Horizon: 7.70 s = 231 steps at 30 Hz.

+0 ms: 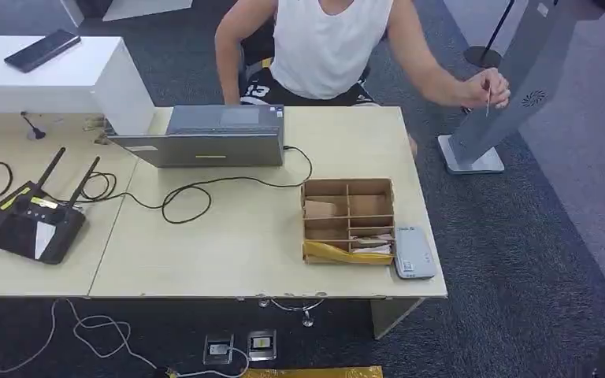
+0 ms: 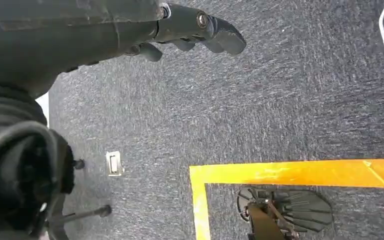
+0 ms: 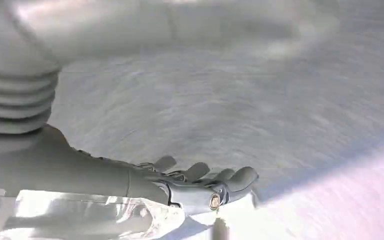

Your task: Pass the card to the sensor for recognition and then transmit it.

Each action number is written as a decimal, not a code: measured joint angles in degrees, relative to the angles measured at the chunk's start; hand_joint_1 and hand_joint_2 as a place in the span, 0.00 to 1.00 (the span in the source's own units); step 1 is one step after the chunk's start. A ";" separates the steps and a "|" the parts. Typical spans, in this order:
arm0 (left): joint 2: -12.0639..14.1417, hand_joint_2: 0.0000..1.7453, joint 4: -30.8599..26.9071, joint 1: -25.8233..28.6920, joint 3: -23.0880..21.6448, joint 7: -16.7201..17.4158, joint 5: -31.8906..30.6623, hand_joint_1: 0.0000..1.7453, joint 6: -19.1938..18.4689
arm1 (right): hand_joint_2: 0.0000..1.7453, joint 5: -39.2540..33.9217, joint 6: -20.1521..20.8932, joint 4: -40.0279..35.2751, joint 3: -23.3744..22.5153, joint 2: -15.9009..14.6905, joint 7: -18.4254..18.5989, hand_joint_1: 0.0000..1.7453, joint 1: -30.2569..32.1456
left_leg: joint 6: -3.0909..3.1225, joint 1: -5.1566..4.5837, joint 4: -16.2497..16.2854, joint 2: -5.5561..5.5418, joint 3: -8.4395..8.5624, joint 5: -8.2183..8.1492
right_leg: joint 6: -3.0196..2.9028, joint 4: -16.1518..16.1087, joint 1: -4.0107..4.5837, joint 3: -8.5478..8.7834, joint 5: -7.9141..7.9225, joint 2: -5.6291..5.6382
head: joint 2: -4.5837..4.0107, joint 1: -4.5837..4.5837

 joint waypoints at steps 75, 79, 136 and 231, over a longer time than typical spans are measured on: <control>-0.39 0.00 0.00 0.29 -0.04 -6.12 1.03 0.00 1.51 | 1.00 12.14 -4.81 -28.94 87.80 7.58 -10.64 1.00 -36.17 | 0.17 -0.08 0.01 -0.67 -0.35 0.45 | 0.12 0.09 -0.08 -0.15 0.16 -0.64 | 0.00 -0.02; -0.35 0.00 0.00 0.30 -0.04 -6.12 1.03 0.00 1.51 | 1.00 12.06 -4.55 -28.57 87.99 7.60 -10.57 1.00 -36.16 | 0.16 -0.08 0.01 -0.67 -0.35 0.45 | 0.12 0.09 -0.07 -0.15 0.16 -0.62 | 0.00 -0.02; 0.39 0.00 0.00 0.51 -0.04 -5.44 1.88 0.00 0.39 | 1.00 -0.97 20.98 -40.29 83.58 2.33 -6.92 1.00 -8.77 | 0.13 -0.07 0.01 -0.57 -0.31 0.41 | 0.12 0.06 -0.06 -0.15 0.15 -0.48 | 0.00 -0.02; -0.35 0.00 0.00 -1.97 -3.04 -4.94 -1.57 0.00 1.20 | 1.00 10.11 10.71 -14.28 89.28 16.82 -7.01 0.00 -46.18 | 0.08 -0.01 0.02 -0.50 -0.38 0.50 | 0.09 0.09 -0.01 -0.24 0.23 -0.41 | 0.00 0.00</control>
